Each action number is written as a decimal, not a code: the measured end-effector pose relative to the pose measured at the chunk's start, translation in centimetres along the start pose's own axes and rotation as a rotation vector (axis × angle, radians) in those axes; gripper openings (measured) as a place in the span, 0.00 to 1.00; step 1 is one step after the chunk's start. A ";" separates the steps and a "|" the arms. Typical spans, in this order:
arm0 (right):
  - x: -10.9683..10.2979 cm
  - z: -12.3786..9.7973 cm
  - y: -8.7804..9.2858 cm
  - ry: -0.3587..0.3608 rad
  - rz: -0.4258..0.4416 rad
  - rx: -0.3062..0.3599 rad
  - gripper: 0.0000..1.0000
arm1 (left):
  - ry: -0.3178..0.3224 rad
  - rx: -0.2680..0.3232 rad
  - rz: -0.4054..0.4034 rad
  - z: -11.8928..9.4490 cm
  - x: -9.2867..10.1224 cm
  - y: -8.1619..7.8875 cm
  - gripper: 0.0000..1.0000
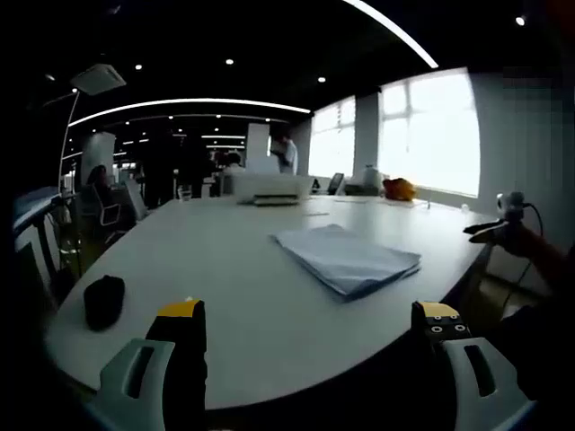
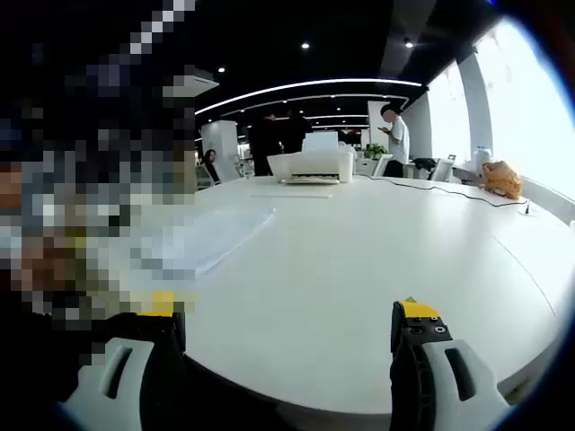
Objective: Organize the stack of printing papers by aligning and flattening the scattered papers on the table
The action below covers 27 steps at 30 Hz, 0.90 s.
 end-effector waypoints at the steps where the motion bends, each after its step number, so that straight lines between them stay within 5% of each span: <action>1: -0.1 0.0 0.0 0.000 0.000 0.000 0.90 | -0.001 0.000 -0.002 0.0 -0.1 0.0 0.97; 27: -0.2 0.1 -0.3 -0.004 -0.001 0.008 0.90 | -0.018 0.011 0.003 -0.3 -0.9 -0.5 0.97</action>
Point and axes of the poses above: the point that each gripper's makers call its tool centre point, and the gripper's own axes: z roughly forward along the fingers, x roughly to its right, y roughly out of its underside, the point moved 2 cm from there along -z, roughly backward along the fingers, and after that the axes turned 3 degrees about z, right-handed, at the moved point
